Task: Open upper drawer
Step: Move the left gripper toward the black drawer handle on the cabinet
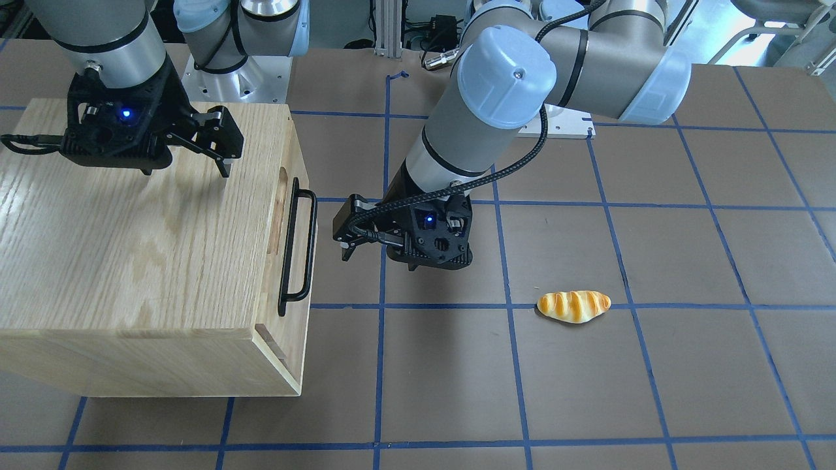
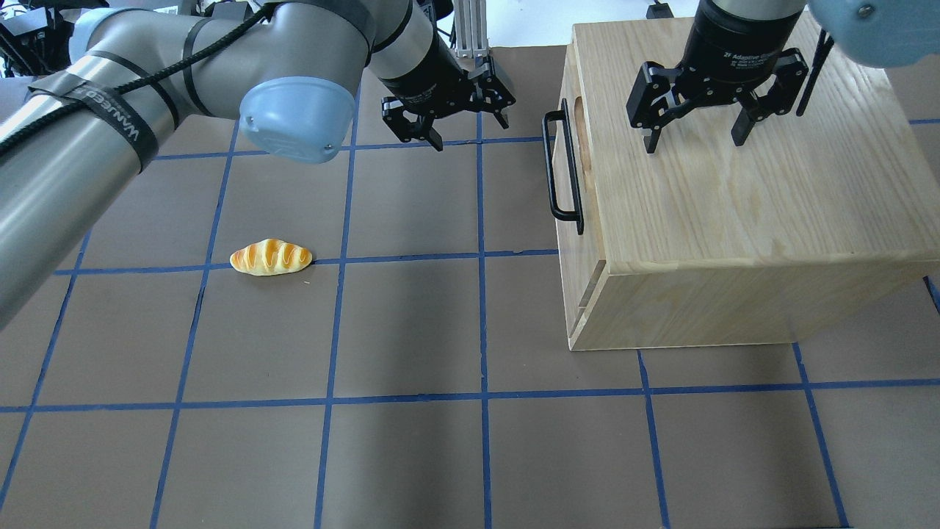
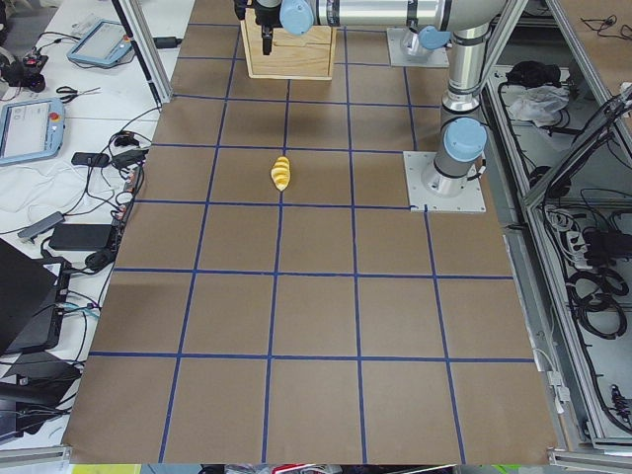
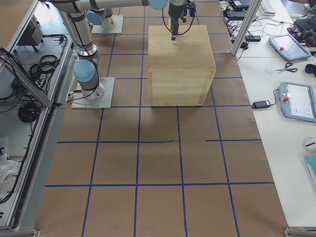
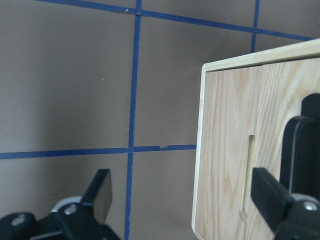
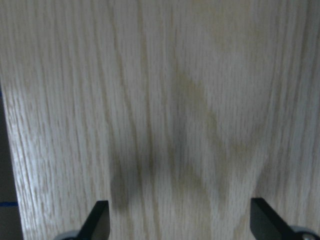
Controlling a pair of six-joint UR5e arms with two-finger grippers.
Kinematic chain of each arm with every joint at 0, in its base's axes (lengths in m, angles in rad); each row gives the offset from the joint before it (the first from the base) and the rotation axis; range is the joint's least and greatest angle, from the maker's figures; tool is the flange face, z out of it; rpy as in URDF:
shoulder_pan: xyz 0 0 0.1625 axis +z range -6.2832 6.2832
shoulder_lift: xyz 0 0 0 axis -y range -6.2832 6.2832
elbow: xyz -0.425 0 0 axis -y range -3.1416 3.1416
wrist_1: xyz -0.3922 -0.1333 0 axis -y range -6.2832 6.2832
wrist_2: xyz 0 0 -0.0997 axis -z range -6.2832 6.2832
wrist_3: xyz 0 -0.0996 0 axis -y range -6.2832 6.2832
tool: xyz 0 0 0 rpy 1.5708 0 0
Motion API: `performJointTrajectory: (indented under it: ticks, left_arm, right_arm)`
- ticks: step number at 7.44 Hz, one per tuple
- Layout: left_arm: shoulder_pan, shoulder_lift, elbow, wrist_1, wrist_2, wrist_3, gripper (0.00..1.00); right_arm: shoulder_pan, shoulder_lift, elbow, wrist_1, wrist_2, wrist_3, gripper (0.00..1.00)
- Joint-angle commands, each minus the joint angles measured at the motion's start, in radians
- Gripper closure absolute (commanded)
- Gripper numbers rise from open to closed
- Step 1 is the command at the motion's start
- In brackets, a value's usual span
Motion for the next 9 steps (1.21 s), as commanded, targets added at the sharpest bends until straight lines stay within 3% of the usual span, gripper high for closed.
performJointTrajectory:
  ticks: [1, 3, 9]
  left_arm:
    - [-0.015, -0.009, -0.017, 0.058, -0.033, -0.038, 0.00]
    - [-0.032, -0.023, -0.019, 0.060, -0.076, -0.043, 0.00]
    - [-0.061, -0.038, -0.034, 0.071, -0.078, -0.036, 0.00]
  right_arm:
    - [0.000, 0.000, -0.001, 0.000, 0.000, -0.002, 0.00]
    - [0.000, 0.000, -0.001, 0.000, 0.000, 0.000, 0.00]
    - [0.000, 0.000, 0.001, 0.000, 0.000, 0.000, 0.00]
